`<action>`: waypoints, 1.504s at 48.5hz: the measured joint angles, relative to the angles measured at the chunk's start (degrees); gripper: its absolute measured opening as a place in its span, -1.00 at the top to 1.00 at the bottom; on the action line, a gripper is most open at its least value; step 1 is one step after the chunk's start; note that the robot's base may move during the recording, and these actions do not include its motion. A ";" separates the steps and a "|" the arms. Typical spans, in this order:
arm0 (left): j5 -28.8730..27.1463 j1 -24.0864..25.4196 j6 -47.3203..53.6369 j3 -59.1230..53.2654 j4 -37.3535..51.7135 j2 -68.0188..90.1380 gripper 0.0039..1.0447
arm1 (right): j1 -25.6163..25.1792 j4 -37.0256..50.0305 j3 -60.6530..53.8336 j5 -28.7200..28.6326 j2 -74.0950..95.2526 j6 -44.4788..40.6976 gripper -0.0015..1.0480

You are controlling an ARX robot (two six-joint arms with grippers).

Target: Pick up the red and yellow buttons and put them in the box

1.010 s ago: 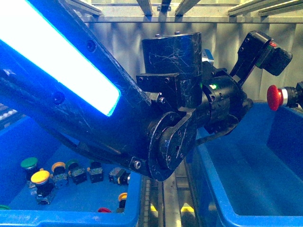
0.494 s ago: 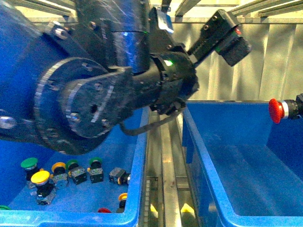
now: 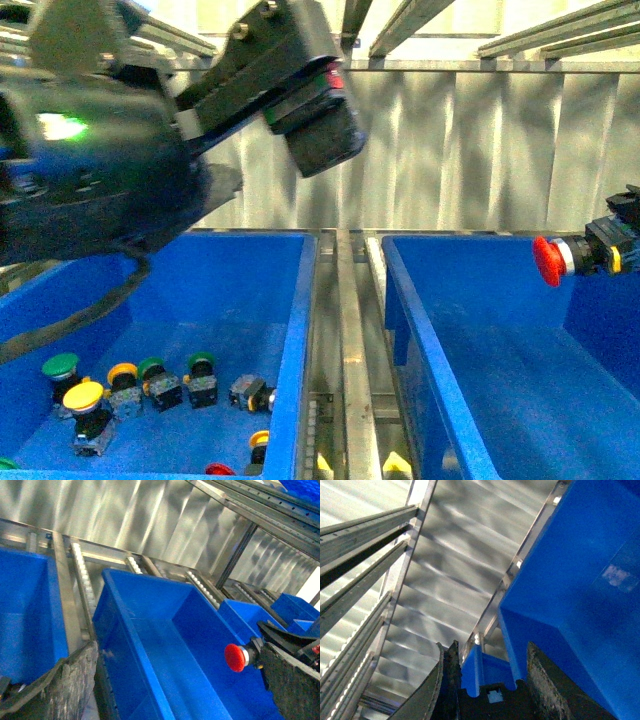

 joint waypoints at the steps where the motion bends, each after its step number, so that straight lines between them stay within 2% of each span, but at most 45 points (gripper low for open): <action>1: -0.61 0.13 0.24 -1.51 -0.28 -1.57 -0.86 | 0.20 -0.07 0.24 0.00 0.00 -0.48 0.42; 4: -2.03 0.28 0.81 -4.50 -1.79 -5.07 -0.85 | 0.72 -0.48 0.83 0.00 0.00 -1.22 0.42; 7: -20.72 -0.74 9.16 -8.66 -12.96 -12.37 -0.57 | 1.27 -0.94 1.33 0.15 0.00 -2.01 0.44; 9: -27.87 0.11 13.99 -13.27 -15.54 -17.18 -0.40 | 1.64 -1.51 1.55 0.26 0.00 -2.58 0.44; 10: -29.73 0.98 15.69 -16.15 -15.85 -19.96 -0.30 | 1.75 -1.62 1.55 0.28 0.00 -2.82 0.44; 14: -29.42 3.39 18.01 -22.05 -16.11 -26.14 -0.06 | 1.79 -1.90 1.62 0.87 -0.28 -3.74 0.44; 25: -22.38 10.14 20.44 -32.57 -17.20 -37.64 0.63 | 3.69 -2.64 1.86 1.51 -0.90 -5.92 0.45; 27: -20.41 12.02 20.59 -34.25 -17.70 -39.76 0.85 | 4.02 -2.69 1.86 1.90 -1.03 -6.56 0.45; 29: -19.23 13.29 20.59 -35.26 -18.12 -41.22 0.97 | 4.33 -2.95 1.86 2.64 -1.16 -7.50 0.45; 48: -11.56 21.22 20.96 -41.00 -23.50 -52.52 0.96 | 5.97 -4.15 1.79 2.34 -2.38 -13.94 0.45; 51: -6.78 24.61 20.98 -41.53 -24.81 -54.45 0.96 | 5.92 -4.15 1.79 1.99 -2.60 -14.58 0.46; 55: -5.70 27.67 20.96 -42.25 -26.36 -56.63 0.96 | 5.79 -4.39 1.70 1.49 -2.73 -15.61 0.46; 73: -5.11 27.91 21.03 -44.13 -30.60 -64.17 0.96 | 4.24 -4.50 0.44 1.03 -3.56 -16.26 0.46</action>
